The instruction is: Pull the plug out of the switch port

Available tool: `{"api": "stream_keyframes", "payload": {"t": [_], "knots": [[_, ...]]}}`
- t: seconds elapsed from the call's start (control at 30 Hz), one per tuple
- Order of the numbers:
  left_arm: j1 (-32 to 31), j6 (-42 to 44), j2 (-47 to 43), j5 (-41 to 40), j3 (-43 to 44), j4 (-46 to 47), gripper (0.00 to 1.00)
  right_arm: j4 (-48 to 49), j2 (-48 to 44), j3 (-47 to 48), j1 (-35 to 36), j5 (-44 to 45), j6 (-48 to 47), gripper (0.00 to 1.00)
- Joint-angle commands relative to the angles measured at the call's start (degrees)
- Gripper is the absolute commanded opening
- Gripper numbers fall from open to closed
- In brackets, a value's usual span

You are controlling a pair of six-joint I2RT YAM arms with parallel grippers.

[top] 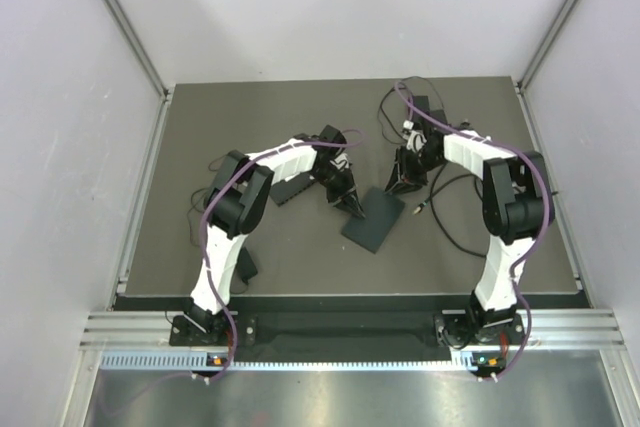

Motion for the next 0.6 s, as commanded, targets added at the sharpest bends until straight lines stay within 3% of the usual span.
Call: {"api": "stream_keyframes", "payload": {"t": [0.0, 0.3, 0.57], "knots": [[-0.06, 3.14, 3.7, -4.91, 0.55, -1.53, 0.13, -1.11, -5.39, -1.21, 0.65, -1.63, 0.17, 0.3], [0.03, 5.08, 6.68, -4.73, 3.1, -3.02, 0.13, -0.85, -11.63, -8.85, 0.56, -2.77, -0.01, 0.3], [0.29, 6.05, 12.05, -6.04, 11.18, -5.4, 0.14, 0.12, -16.82, -15.01, 0.65, -4.09, 1.22, 0.3]]}}
